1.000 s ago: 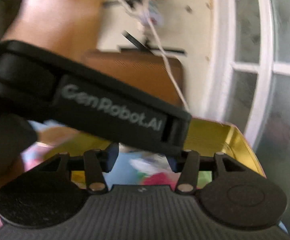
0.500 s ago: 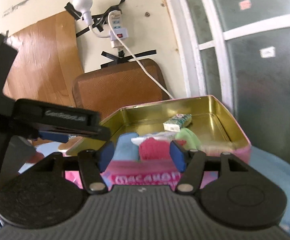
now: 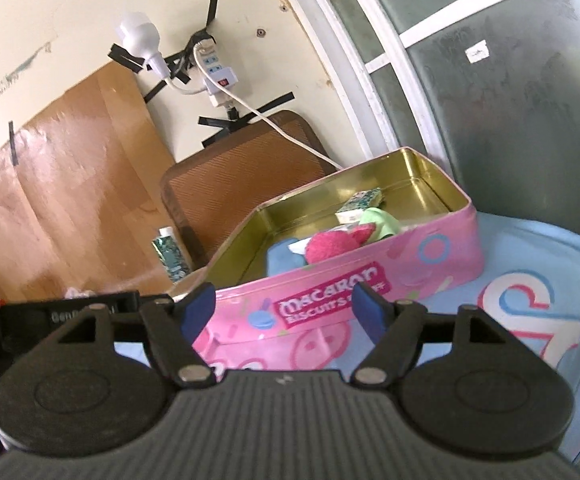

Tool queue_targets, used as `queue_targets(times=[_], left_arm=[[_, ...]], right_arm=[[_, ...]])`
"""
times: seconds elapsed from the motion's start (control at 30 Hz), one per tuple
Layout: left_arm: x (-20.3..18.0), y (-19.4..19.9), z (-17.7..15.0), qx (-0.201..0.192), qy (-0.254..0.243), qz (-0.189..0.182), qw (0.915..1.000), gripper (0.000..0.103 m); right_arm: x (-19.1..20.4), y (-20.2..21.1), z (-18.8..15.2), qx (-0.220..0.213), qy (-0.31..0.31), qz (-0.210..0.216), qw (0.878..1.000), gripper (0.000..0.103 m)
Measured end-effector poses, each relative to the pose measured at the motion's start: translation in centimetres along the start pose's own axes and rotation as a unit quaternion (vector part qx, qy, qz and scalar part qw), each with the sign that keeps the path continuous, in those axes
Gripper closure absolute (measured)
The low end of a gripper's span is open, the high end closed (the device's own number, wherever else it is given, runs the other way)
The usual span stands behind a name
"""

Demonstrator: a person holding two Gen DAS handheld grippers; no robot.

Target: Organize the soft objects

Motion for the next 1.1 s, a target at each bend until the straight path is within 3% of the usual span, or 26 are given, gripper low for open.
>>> queue_targets(times=[0.23,0.57,0.73,0.9,1.1], left_arm=[[0.7,2.6,-1.4,-0.018,-0.018,0.012,0.9996,0.0],[1.4,2.9,-2.8,0.012,-0.008,0.008,0.9999,0.0],[1.3,2.4,-3.9,0.023,-0.017,0.025,0.9993,0.0],[0.8,1.8,-4.9,0.044,-0.011,0.007,0.999,0.0],[0.5,1.4,-5.3,0.048,-0.024,0.025,0.9982,0.0]], right_arm=[[2.1,1.0,0.0,-0.006,0.006,0.015,1.0,0.023],[2.4,1.4,0.3,-0.019,-0.001,0.013,1.0,0.023],[2.1,0.9,-0.1,-0.015,-0.006,0.014,1.0,0.023],[1.6,0.9,-0.4,-0.014,0.0,0.007,1.0,0.023],[0.8,0.8,-0.6,-0.013,-0.01,0.005,1.0,0.022]])
Point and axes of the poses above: each gripper's, at about its wrist camera, not at the fingertips, and y roughly against the way its jaws point, x to its left, z to its top, the point moved 6 cm from there along -y, roughly the way its jaws point, and after that the axes turned 9 degrees about z, right-handed, at the moved point
